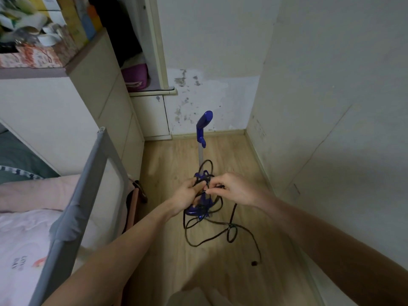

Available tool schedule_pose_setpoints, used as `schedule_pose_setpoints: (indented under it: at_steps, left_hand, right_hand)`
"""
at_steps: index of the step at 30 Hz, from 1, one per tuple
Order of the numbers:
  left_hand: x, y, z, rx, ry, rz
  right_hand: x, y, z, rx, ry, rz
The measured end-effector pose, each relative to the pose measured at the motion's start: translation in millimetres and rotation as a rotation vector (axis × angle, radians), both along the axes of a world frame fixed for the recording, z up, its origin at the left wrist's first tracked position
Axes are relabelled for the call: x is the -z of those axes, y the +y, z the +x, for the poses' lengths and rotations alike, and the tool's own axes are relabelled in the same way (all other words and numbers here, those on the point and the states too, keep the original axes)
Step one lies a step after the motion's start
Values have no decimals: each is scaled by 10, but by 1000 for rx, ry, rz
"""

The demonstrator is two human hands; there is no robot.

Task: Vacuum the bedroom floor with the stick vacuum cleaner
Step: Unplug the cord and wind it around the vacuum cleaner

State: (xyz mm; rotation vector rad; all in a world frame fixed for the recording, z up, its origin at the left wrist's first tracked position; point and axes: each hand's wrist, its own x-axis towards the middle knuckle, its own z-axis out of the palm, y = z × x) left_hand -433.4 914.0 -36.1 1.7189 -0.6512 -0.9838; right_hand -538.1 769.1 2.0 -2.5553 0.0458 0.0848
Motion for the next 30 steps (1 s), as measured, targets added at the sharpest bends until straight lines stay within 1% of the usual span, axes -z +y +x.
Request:
schedule_pose_setpoints:
  at_steps: [3,6,11,14,16,20,23,27,30]
  left_hand:
    - [16,48,81,34,52,17]
    - [56,209,293,4,80,35]
    - [256,488,513,-67,131,135]
    - [317,501,514,-31,216,147]
    - [246,455,442,41,259,118]
    - [6,301,204,167,213,94]
    - [-44,224,134,185,191,73]
    - [-14,257,141,204,35,66]
    - [-4,294,144,230,-90,156]
  right_hand:
    - [32,-60,-42,44,1,31]
    - [84,-241,-195,111,10,76]
    - [180,-502,-420,198,-27,35]
    - [142,-493,-373,200,-30,15]
    - [92,-448,-300,169,-32,-5]
    - [60,-325,-149,115,12,-39]
    - [90,-229,-82,131,-4,1]
    - [164,-195,-104,136,25,3]
    - [249,-270,-174,147,63,-51]
